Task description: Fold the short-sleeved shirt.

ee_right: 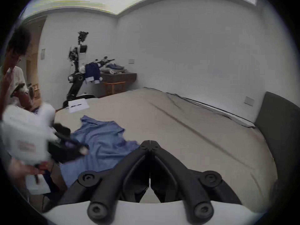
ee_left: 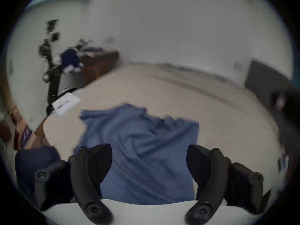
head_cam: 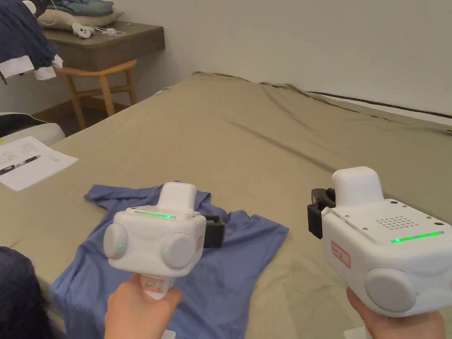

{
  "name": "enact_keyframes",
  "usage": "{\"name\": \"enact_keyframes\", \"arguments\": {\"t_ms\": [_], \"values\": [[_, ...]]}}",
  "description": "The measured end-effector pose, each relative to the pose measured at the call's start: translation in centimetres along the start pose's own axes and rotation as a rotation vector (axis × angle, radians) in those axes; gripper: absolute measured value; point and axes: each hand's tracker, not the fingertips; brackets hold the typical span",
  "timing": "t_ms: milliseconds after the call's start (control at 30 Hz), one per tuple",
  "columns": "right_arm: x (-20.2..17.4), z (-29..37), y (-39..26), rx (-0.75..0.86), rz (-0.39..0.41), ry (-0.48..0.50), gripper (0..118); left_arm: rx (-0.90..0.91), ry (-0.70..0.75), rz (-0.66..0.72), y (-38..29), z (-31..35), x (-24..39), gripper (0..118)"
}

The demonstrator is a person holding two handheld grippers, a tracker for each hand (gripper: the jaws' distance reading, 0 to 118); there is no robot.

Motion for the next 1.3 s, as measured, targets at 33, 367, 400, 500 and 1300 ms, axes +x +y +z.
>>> {"name": "enact_keyframes", "arguments": {"t_ms": [33,367,400,500,1300], "values": [[1.0,0.6,-0.4,-0.019,-0.001,-0.039,3,-0.058,-0.001,-0.071,-0.2,-2.5,1.6,103],[9.5,1.0,-5.0,-0.137,-0.05,-0.165,3,-0.26,0.055,-0.212,-2.6,-16.2,5.3,103],[9.9,0.9,-5.3,-0.141,-0.065,-0.161,3,-0.23,0.013,-0.218,-2.7,-16.0,4.8,103],[10.1,0.4,-6.2,-0.152,-0.101,-0.14,3,-0.219,0.0,-0.198,-2.5,-14.7,4.3,86],[19.2,17.8,-11.4,-0.102,-0.248,-0.444,3,-0.04,-0.624,-0.271,6.0,-9.3,32.6,3]]}}
